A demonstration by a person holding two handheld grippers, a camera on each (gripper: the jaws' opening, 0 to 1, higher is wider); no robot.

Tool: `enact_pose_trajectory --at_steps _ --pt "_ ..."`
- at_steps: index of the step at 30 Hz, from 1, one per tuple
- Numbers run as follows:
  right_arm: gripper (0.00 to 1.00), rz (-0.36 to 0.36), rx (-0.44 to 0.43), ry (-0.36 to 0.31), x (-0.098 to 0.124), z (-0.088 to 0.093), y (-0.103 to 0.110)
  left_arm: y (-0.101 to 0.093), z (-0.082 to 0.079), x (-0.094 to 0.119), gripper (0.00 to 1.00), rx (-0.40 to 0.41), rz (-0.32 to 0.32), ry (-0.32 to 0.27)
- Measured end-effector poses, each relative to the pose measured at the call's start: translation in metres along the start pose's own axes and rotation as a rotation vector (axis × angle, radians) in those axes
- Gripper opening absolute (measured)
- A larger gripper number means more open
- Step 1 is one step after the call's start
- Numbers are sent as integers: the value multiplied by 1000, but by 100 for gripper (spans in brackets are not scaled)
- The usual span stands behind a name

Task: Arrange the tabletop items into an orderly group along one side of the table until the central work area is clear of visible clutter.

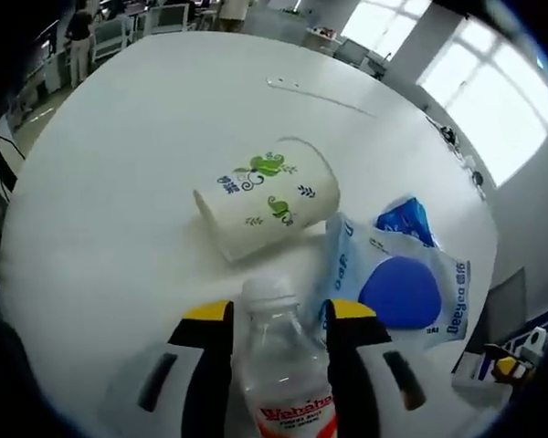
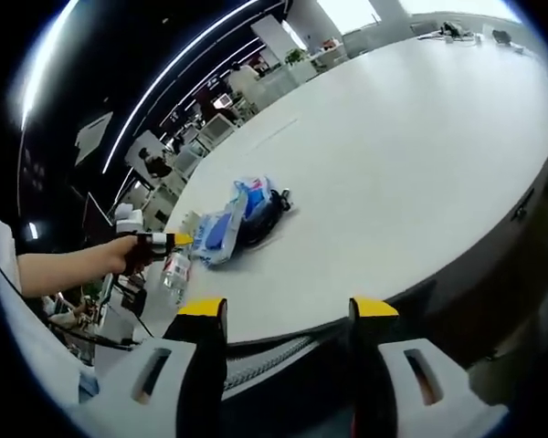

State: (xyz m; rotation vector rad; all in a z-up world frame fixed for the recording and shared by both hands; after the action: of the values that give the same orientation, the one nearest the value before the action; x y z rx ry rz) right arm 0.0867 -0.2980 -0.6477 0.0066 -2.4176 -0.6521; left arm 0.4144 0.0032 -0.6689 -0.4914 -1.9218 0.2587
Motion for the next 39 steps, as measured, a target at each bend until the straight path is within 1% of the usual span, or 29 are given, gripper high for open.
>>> enact_pose_trajectory --at_steps 2,3,4,8,10,14,16,19,22,24,26,29,32,33,34,35,36,38,39 --pt "52 3 -12 -10 1 -1 -2 1 0 0 33 32 17 0" --pt "52 4 -13 -12 2 -2 -2 2 0 0 32 56 13 -11" --pt "52 7 -11 -14 2 -3 -3 2 0 2 30 56 9 -14" --pt "52 13 -9 -23 2 -4 -3 1 0 7 23 50 19 -33" --pt "51 13 -12 -26 2 -4 -2 2 0 11 20 50 25 -53" --pt "51 6 -22 -32 1 -3 -1 4 2 19 20 5 39 -74" --pt "51 2 -24 -32 0 -1 -1 6 3 26 19 2 51 -93" --pt "51 -5 -28 -33 -3 1 -3 6 3 41 19 4 70 -153" --pt "51 -10 -30 -36 -4 1 -3 6 3 54 19 -8 86 -191" --pt "51 -14 -32 -36 -5 1 -2 6 4 64 19 -10 102 -227" --pt "51 -17 -34 -38 -5 0 -1 7 4 76 19 -19 119 -277" --pt "51 -22 -33 -40 -4 -1 1 8 4 93 19 -32 144 -335" --pt "51 -25 -32 -39 -4 0 0 9 4 108 19 -44 185 -414" --pt "51 -26 -32 -39 -4 -1 1 10 5 116 19 -52 177 -439" --pt "51 -28 -30 -38 -4 -1 1 10 6 120 19 -56 178 -448" --pt "51 -29 -28 -37 -3 -1 3 10 5 125 19 -71 186 -483" --pt "51 -31 -26 -36 -3 -1 4 10 4 129 18 -86 178 -509" --pt "51 -34 -25 -32 -3 -1 5 12 0 134 18 -128 157 -551" --pt "51 -36 -23 -30 -3 -2 7 12 -4 137 18 -169 136 -584"
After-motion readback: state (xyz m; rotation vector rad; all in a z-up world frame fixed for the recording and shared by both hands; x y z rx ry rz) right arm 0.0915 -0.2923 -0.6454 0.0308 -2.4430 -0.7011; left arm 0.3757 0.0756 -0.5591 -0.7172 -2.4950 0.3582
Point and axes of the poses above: the point that each gripper's makers call its tool centre point, and the gripper's own axes: x roughly backward along the fingers, y roughly to its left, z roughly out of its underside, the point moved 9 cm from there along x, roughly backward along the fingers, and after that the axes turned 11 degrees about x, right-handed, at the moved point
